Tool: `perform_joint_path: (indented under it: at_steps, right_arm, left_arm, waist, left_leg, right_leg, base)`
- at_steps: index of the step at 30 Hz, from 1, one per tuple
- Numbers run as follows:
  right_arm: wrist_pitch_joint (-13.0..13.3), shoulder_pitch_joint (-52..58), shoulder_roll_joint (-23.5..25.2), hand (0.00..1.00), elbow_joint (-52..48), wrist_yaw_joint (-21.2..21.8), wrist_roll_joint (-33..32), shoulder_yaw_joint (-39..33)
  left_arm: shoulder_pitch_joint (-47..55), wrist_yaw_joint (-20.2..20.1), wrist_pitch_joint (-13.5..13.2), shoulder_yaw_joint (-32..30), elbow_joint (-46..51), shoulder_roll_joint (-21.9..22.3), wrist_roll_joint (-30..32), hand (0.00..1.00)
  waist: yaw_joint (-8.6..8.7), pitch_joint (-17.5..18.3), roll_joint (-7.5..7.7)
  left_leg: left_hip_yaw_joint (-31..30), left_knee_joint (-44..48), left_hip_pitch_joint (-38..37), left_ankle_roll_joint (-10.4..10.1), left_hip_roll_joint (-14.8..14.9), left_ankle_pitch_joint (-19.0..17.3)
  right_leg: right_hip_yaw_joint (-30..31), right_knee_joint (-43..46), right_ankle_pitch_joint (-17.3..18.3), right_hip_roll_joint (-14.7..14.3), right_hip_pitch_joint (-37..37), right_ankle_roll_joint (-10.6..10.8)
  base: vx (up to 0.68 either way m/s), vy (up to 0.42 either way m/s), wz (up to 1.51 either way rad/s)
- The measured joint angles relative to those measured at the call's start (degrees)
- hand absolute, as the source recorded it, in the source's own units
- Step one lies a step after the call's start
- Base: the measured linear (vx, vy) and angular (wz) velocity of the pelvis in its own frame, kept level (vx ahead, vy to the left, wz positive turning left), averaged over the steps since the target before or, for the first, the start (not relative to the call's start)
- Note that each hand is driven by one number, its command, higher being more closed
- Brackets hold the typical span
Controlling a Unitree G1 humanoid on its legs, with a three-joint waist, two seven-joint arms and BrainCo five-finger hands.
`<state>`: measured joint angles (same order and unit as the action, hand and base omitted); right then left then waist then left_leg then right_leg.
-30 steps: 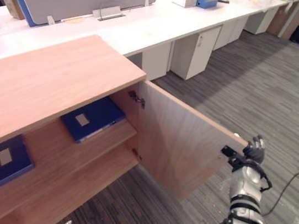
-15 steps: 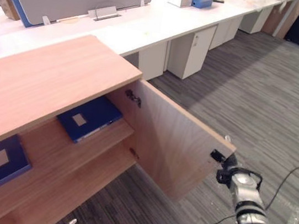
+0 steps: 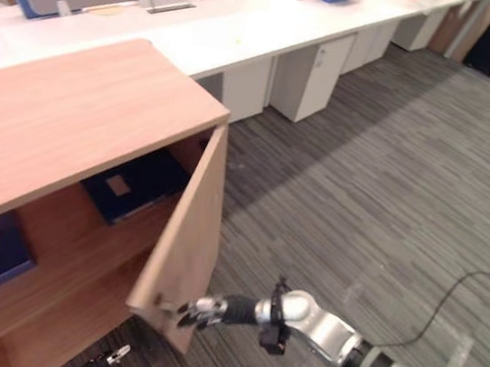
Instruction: Walk over to the cabinet, pick up the folder, carry it to the office cabinet, place the folder inside the office cabinet, then close the office cabinet door
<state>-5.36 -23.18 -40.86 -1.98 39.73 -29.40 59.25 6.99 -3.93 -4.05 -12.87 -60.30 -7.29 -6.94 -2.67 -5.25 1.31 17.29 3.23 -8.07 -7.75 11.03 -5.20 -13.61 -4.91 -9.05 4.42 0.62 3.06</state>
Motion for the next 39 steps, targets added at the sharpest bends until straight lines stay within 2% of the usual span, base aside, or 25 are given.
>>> perform_joint_path:
  at_steps: [1,3,8,11,13,16,18,19,20,21,22,23,24,25,26,27,28,30,33,34,35,36,37,38,39]
  right_arm:
    - [0.22,-0.05,0.63,0.0,-0.36,0.04,-0.46,0.84]
    - [0.36,0.01,5.05,0.0,0.24,-0.2,-0.98,1.78]
    - [1.78,0.1,12.94,0.0,6.67,-3.13,-0.94,1.76]
    - [2.33,3.75,14.83,0.0,10.16,-4.34,-0.76,0.96]
    - [2.87,7.35,15.86,0.0,13.14,-4.85,0.41,-0.11]
    - [3.43,13.89,19.74,0.0,22.65,-6.73,6.48,-6.17]
    - [4.91,16.61,23.1,0.0,31.24,-9.56,11.95,-12.33]
    - [6.02,17.18,25.41,0.0,37.22,-12.71,17.99,-17.31]
    - [6.26,17.18,25.77,0.0,38.46,-13.08,18.78,-18.23]
    - [7.09,17.2,26.91,0.0,42.85,-15.21,22.11,-22.18]
    - [7.78,16.94,28.48,0.0,48.52,-18.72,27.91,-27.5]
    - [7.89,16.69,28.99,0.0,51.28,-19.85,29.43,-29.78]
    - [7.85,16.43,29.43,0.0,53.97,-21.28,31.33,-31.72]
    - [7.69,16.04,30.06,0.0,58.42,-24.03,34.73,-35.02]
    - [7.71,15.89,30.53,0.0,60.79,-25.45,36.2,-37.89]
    - [7.58,15.9,31.28,0.0,64.09,-27.66,38.41,-42.1]
    - [7.37,15.91,31.75,0.0,65.65,-28.67,38.98,-44.42]
    - [6.08,16.31,33.41,0.0,69.78,-31.89,39.55,-52.95]
    - [4.91,18.07,35.04,0.0,70.36,-35.14,39.29,-59.91]
    - [4.74,18.35,35.41,0.0,70.36,-35.56,39.26,-61.23]
    - [4.36,18.77,35.72,0.0,70.42,-36.16,39.24,-63.69]
    - [4.27,19.12,35.6,0.0,70.4,-36.74,38.21,-66.0]
    - [4.26,19.21,35.56,0.0,70.39,-36.98,37.34,-67.03]
    - [4.25,19.58,35.64,0.0,70.25,-37.44,36.34,-69.4]
    - [4.31,20.37,36.18,0.0,70.08,-37.86,33.73,-71.02]
  left_arm:
    - [0.06,0.1,0.0,-0.08,0.0,-0.14,0.06,0.0]
    - [0.4,0.24,0.01,-0.41,-0.05,-0.23,0.16,0.0]
    - [-0.18,1.37,-0.02,-1.28,-0.5,0.17,0.13,0.0]
    - [0.75,1.71,0.07,-2.66,-1.13,0.36,-0.22,0.0]
    - [1.51,1.79,0.1,-3.53,-1.14,0.43,-0.39,0.0]
    - [2.21,1.8,0.11,-5.79,-1.11,0.46,-0.64,0.0]
    - [2.24,1.8,0.09,-6.75,-0.93,0.52,-1.92,0.0]
    - [2.09,1.8,0.05,-6.8,-0.19,0.74,-2.8,0.0]
    - [2.13,1.8,0.08,-6.81,0.17,0.86,-2.88,0.0]
    - [2.13,1.93,0.0,-6.67,1.43,1.41,-3.48,0.0]
    - [1.98,2.55,-0.03,-6.0,2.76,2.37,-5.45,0.0]
    - [2.05,2.71,-0.02,-5.16,3.18,2.71,-6.16,0.0]
    - [2.04,2.98,-0.05,-4.15,3.73,2.87,-6.94,0.0]
    - [2.08,3.58,-0.13,-2.29,4.95,2.82,-7.85,0.0]
    - [2.01,3.82,-0.14,-1.23,5.4,2.76,-8.43,0.0]
    - [2.04,4.17,-0.17,0.0,5.84,2.54,-8.6,0.0]
    - [2.17,4.25,-0.27,0.53,5.87,2.53,-8.51,0.0]
    - [1.98,4.68,-0.27,2.26,5.86,1.83,-7.67,0.0]
    - [1.49,4.72,-0.27,6.08,5.86,0.43,-5.57,0.0]
    - [1.48,4.71,-0.27,6.61,5.86,0.23,-4.99,0.0]
    - [1.49,4.71,-0.27,7.49,5.86,-0.06,-4.0,0.0]
    - [1.66,4.7,-0.27,8.63,5.78,-0.34,-3.54,0.0]
    - [1.8,4.69,-0.27,9.03,5.79,-0.42,-3.43,0.0]
    - [1.96,4.66,-0.29,10.46,5.76,-1.05,-2.61,0.0]
    - [1.9,4.63,-0.29,12.16,5.76,-1.9,-2.14,0.0]
  waist:
    - [-0.05,0.14,0.25]
    - [-0.23,0.52,0.85]
    - [-1.1,0.6,1.02]
    - [-1.93,0.48,1.07]
    - [-1.85,0.25,1.06]
    - [-2.3,0.13,1.04]
    - [-2.57,-0.48,0.92]
    - [-2.63,-1.89,0.69]
    - [-2.72,-2.16,0.6]
    - [-3.16,-3.31,0.4]
    - [-3.62,-4.22,0.04]
    - [-3.95,-4.38,-0.05]
    - [-4.2,-4.49,-0.1]
    - [-5.16,-4.62,-0.25]
    - [-5.58,-5.15,-0.49]
    - [-5.55,-5.28,-0.55]
    - [-5.55,-5.24,-0.54]
    - [-4.99,-5.05,-0.31]
    - [-4.36,-4.96,-0.28]
    - [-4.41,-4.95,-0.25]
    - [-4.4,-4.79,-0.28]
    - [-4.35,-4.4,-0.52]
    - [-4.3,-4.32,-0.63]
    - [-3.7,-4.1,-0.71]
    - [-3.11,-3.8,-0.46]
  left_leg:
    - [-0.29,0.0,0.07,0.02,-0.07,-0.01]
    - [-0.88,0.0,0.16,0.12,-0.4,-0.07]
    - [-1.82,1.15,1.19,0.59,-1.33,-0.37]
    - [-3.04,1.35,1.1,0.54,-1.26,-0.34]
    - [-4.68,1.38,1.41,0.45,-1.24,-0.29]
    - [-7.52,2.37,3.25,0.23,-0.89,-0.17]
    - [-10.6,4.47,5.57,-0.02,-0.39,-0.32]
    - [-13.74,7.56,7.85,-0.21,0.08,-1.22]
    - [-14.24,8.3,8.42,-0.18,0.18,-1.46]
    - [-16.34,11.4,10.66,-0.04,0.6,-2.34]
    - [-15.12,15.73,14.42,0.61,1.15,-2.68]
    - [-12.38,17.33,15.87,1.09,1.57,-2.59]
    - [-9.11,18.29,16.57,2.26,2.09,-2.7]
    - [-3.45,19.36,16.99,4.47,3.17,-3.38]
    - [-0.88,19.71,17.06,5.14,3.44,-3.47]
    - [1.87,19.54,17.08,5.69,3.08,-3.03]
    - [1.74,18.68,16.95,5.44,2.3,-2.64]
    - [-1.06,13.55,16.77,5.8,-2.46,-0.03]
    - [-5.81,8.08,15.65,6.75,-7.49,3.1]
    - [-6.66,7.78,15.3,6.87,-8.17,3.18]
    - [-7.93,7.76,14.73,7.08,-9.34,3.04]
    - [-8.99,7.72,14.13,7.6,-10.32,2.74]
    - [-9.62,7.64,13.75,7.8,-10.74,2.62]
    - [-12.01,7.58,12.75,8.46,-11.51,2.66]
    - [-14.95,7.23,11.95,9.07,-12.32,2.52]
  right_leg:
    - [-0.03,0.0,-0.03,0.09,-0.01,0.03]
    - [-0.04,0.0,-0.24,0.48,-0.02,0.18]
    - [-0.35,-0.29,-0.44,1.61,-0.1,0.49]
    - [-1.29,-0.31,-0.39,1.69,-0.96,0.51]
    - [-2.7,-0.31,-0.14,1.88,-1.72,0.72]
    - [-5.29,-0.29,0.38,1.9,-2.08,0.65]
    - [-7.96,0.01,0.9,1.65,-2.57,0.55]
    - [-10.73,0.05,1.46,1.3,-3.7,0.39]
    - [-11.44,0.07,1.7,1.24,-3.89,0.36]
    - [-13.49,0.12,2.42,1.13,-4.54,0.33]
    - [-16.48,0.19,3.43,1.13,-4.87,0.28]
    - [-17.84,0.23,3.57,1.31,-4.97,0.39]
    - [-18.76,0.27,3.7,1.58,-4.99,0.52]
    - [-19.94,0.27,3.82,1.99,-5.14,0.7]
    - [-21.06,0.22,3.88,2.47,-5.76,0.87]
    - [-22.64,0.37,3.94,3.51,-6.27,1.52]
    - [-23.52,0.42,3.92,4.03,-6.42,1.79]
    - [-27.02,0.89,3.87,6.96,-6.62,3.0]
    - [-33.04,2.12,3.59,10.18,-8.58,4.13]
    - [-34.13,2.61,3.7,10.74,-9.31,4.24]
    - [-35.58,5.6,4.74,12.63,-10.2,5.01]
    - [-36.74,11.61,6.36,15.61,-9.95,4.96]
    - [-36.68,15.02,6.9,17.1,-9.72,4.57]
    - [-36.1,23.34,7.17,20.72,-9.21,3.98]
    - [-31.97,31.65,7.99,23.32,-6.87,0.6]
  base:
    - [0.04,0.065,0.08]
    - [0.02,0.079,0.03]
    - [-0.07,0.057,0.06]
    - [-0.08,0.009,0.19]
    - [-0.06,-0.008,0.37]
    - [-0.04,-0.02,0.45]
    - [-0.02,-0.047,0.74]
    - [-0.01,-0.04,0.77]
    - [-0.04,-0.046,0.98]
    - [-0.06,0.014,0.98]
    - [-0.07,0.023,1.13]
    - [-0.05,0.051,0.91]
    - [-0.02,0.053,0.66]
    - [0.0,0.076,0.55]
    - [0.02,0.105,0.65]
    - [0.03,0.095,0.54]
    - [0.05,0.099,0.7]
    - [0.1,0.096,0.82]
    - [0.16,0.094,1.06]
    - [0.2,0.112,0.92]
    - [0.2,0.162,0.81]
    - [0.21,0.19,0.77]
    - [0.21,0.218,0.82]
    - [0.24,0.262,0.98]
    - [0.19,0.214,1.11]
